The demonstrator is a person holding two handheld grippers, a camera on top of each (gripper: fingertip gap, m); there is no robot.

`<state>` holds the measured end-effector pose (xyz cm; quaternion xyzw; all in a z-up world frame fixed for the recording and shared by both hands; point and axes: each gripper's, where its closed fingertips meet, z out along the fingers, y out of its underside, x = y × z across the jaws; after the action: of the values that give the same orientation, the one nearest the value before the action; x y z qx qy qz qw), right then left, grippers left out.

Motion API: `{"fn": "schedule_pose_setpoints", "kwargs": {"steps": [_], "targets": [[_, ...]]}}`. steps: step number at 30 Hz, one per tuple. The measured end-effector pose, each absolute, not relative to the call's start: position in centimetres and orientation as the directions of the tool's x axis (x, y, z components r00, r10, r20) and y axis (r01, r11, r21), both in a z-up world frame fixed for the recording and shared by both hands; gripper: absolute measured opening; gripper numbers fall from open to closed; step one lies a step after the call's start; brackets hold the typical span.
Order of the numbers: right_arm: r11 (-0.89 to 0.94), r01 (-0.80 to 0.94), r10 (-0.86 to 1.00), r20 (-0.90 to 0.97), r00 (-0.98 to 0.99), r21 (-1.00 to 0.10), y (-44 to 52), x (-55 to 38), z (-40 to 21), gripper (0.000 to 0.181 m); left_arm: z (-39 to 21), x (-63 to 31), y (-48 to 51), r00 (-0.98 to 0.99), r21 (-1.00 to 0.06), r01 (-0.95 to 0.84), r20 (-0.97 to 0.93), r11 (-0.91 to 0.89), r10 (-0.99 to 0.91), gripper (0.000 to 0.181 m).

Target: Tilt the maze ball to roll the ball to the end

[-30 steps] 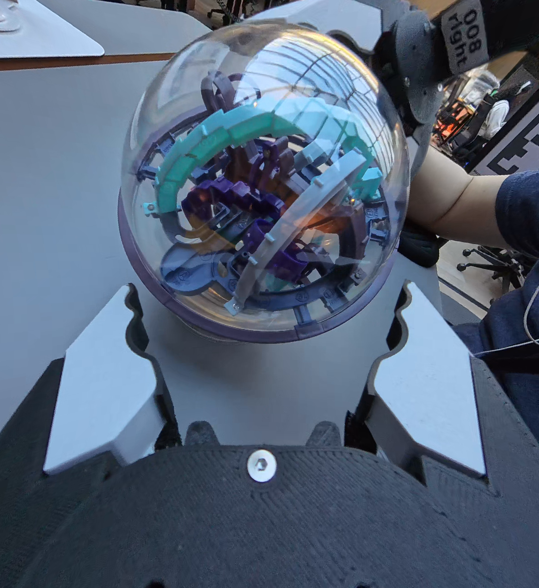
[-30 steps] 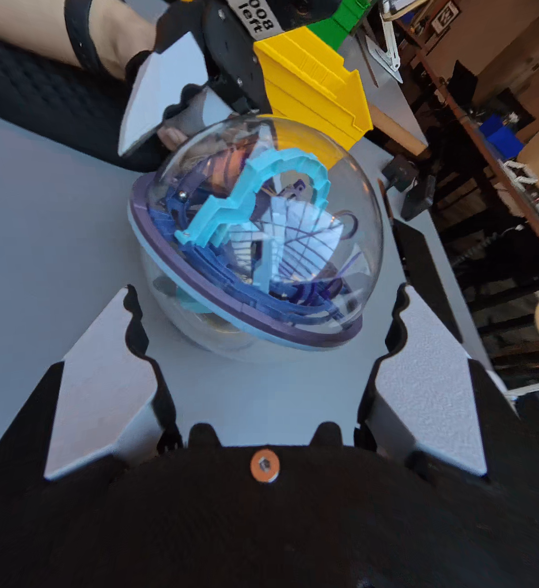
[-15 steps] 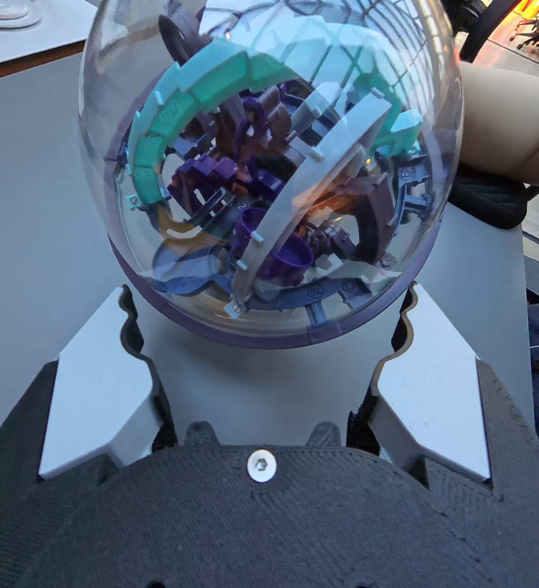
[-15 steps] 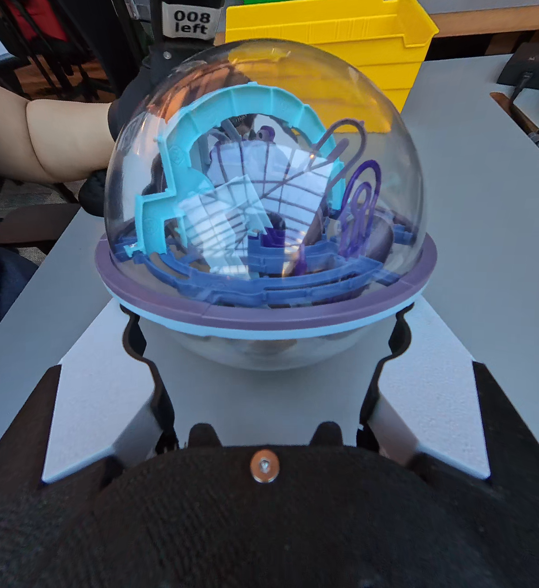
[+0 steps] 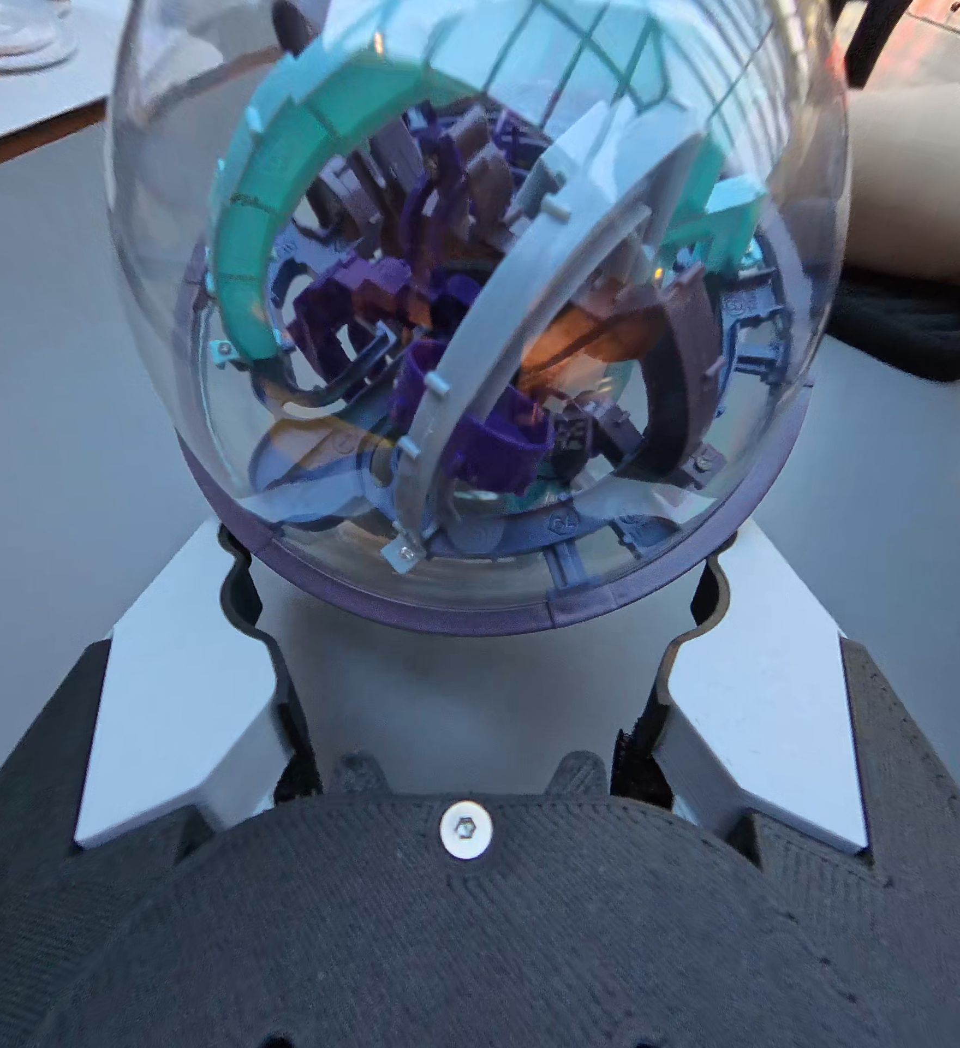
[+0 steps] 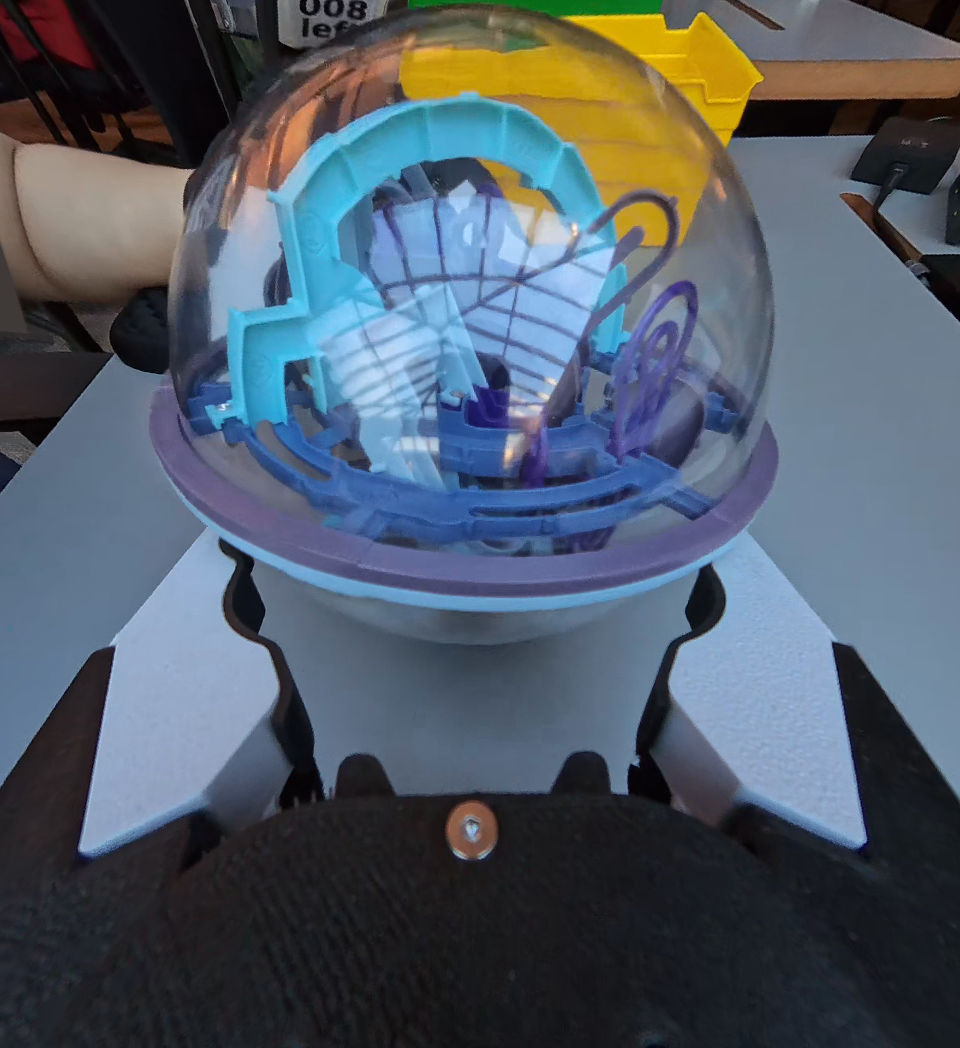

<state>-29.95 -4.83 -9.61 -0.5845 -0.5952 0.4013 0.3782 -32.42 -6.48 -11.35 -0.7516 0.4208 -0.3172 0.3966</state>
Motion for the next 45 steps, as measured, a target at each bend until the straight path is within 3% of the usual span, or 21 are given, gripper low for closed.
{"fn": "schedule_pose_setpoints", "kwargs": {"steps": [10, 30, 45], "targets": [[0.048, 0.266, 0.998, 0.054, 0.016, -0.963, -5.3, -30.6, -7.4, 0.154, -9.7, -32.5, -6.7, 0.414, -0.914, -0.316, 0.109, -0.255, -0.904, 0.155], [0.096, 0.265, 0.988, 0.124, 0.089, -0.96, -6.7, -30.8, -7.5, 0.153, -6.9, -32.6, -7.6, 0.396, -0.951, -0.3, -0.057, -0.07, -0.917, 0.154], [0.101, 0.282, 0.988, 0.13, 0.088, -0.954, -6.5, -30.8, -8.1, 0.153, -6.9, -32.6, -7.5, 0.403, -0.95, -0.309, -0.087, -0.045, -0.911, 0.154]]}}
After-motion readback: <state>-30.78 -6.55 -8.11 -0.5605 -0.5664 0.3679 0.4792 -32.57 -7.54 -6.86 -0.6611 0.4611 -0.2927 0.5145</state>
